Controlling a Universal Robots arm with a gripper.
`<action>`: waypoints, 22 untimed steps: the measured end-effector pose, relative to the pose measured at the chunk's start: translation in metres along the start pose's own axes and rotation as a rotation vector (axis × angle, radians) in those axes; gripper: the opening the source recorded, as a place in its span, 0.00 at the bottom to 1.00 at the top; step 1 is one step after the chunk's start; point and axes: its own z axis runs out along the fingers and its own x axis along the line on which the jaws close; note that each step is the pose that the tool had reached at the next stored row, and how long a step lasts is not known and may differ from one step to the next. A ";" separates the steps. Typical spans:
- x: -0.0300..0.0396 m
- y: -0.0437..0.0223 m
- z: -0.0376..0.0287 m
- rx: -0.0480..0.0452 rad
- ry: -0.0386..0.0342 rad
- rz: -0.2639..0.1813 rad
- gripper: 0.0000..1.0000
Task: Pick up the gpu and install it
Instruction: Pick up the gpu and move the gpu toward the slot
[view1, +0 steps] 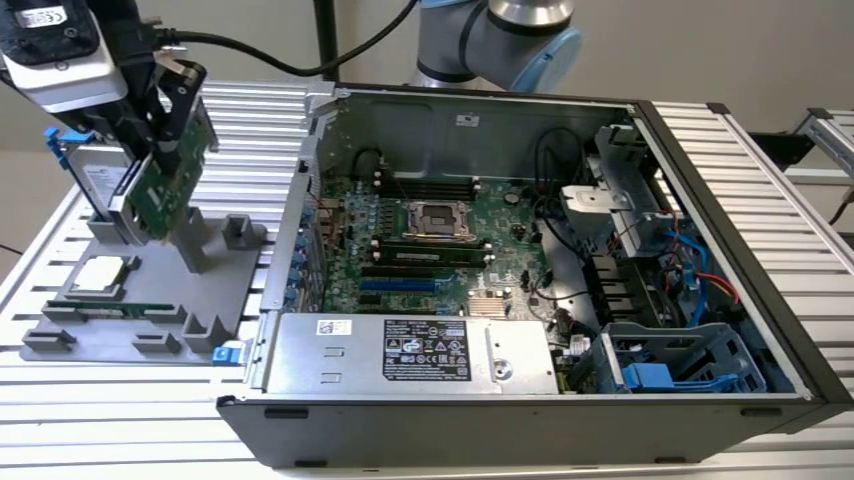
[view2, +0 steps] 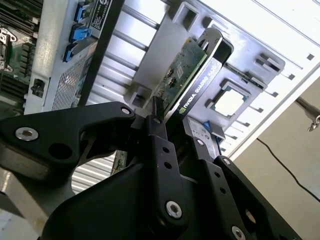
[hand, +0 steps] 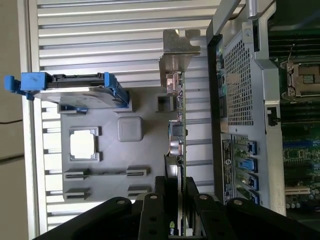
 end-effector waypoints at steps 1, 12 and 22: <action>0.0000 0.0001 -0.0010 0.0000 0.0000 0.000 0.00; -0.0002 0.0011 -0.0131 0.0000 0.0000 0.000 0.00; -0.0004 0.0021 -0.0254 0.0000 0.0000 0.000 0.00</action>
